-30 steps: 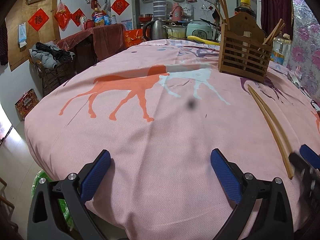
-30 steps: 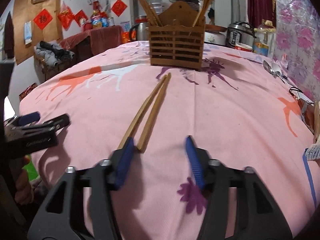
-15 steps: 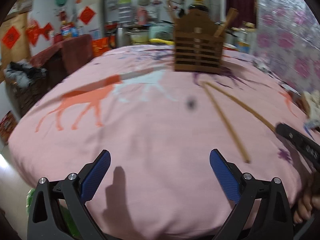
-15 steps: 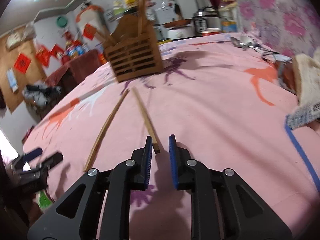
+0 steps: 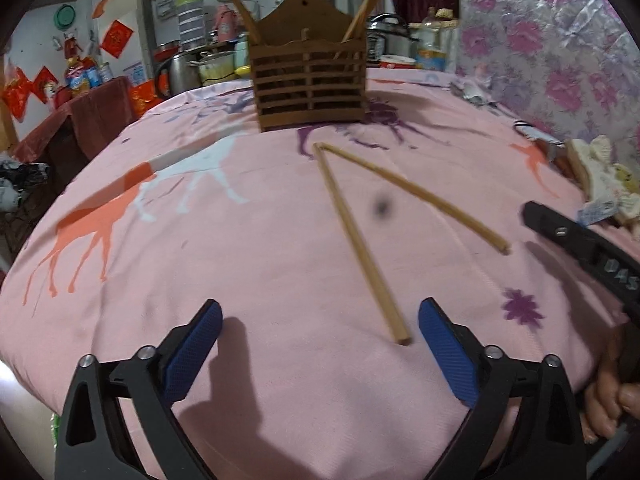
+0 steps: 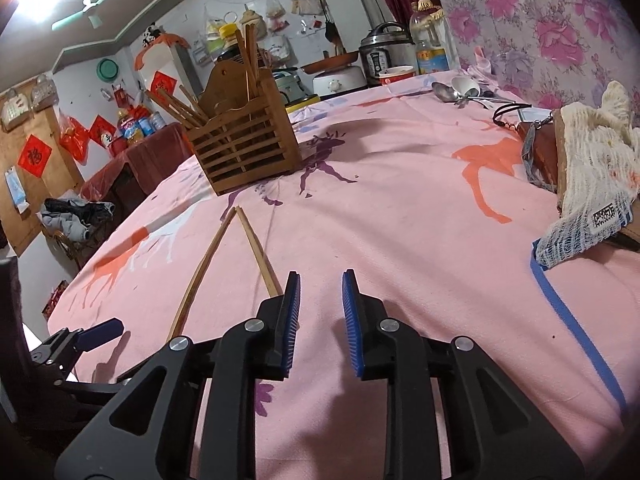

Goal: Organize utensils
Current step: 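Close the right tool on the loose wooden chopstick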

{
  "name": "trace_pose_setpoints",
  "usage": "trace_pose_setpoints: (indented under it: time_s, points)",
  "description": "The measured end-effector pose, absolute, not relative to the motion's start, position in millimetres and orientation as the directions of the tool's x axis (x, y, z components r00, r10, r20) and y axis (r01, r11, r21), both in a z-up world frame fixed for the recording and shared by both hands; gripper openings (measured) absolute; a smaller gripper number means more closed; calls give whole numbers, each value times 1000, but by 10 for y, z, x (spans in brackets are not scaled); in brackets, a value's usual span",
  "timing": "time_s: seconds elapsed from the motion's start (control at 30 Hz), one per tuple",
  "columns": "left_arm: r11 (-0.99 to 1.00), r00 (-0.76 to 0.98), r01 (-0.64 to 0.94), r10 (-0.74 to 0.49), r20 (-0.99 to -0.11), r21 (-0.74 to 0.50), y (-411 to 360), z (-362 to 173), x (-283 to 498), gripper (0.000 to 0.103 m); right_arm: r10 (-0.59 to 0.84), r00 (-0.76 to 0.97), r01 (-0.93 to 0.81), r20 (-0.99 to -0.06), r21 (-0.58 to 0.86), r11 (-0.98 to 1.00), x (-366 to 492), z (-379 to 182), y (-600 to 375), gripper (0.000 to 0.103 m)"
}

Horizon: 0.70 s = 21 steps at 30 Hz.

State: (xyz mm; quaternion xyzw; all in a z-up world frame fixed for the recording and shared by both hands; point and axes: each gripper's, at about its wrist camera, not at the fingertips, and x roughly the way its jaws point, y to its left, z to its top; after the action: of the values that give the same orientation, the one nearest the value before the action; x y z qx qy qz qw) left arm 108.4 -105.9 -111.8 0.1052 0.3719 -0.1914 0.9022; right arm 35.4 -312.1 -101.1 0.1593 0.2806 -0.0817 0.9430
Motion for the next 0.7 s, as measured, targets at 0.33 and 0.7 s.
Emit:
trace_pose_setpoints:
  time_s: [0.33, 0.7]
  points:
    - [963, 678, 269, -205, -706, -22, -426, -1066, 1321, 87, -37, 825, 192, -564, 218, 957, 376, -1035, -2961, 26]
    - [939, 693, 343, -242, -679, 16, -699, -1087, 1295, 47, -3, 794, 128, -607, 163, 978, 471, -1142, -2772, 26]
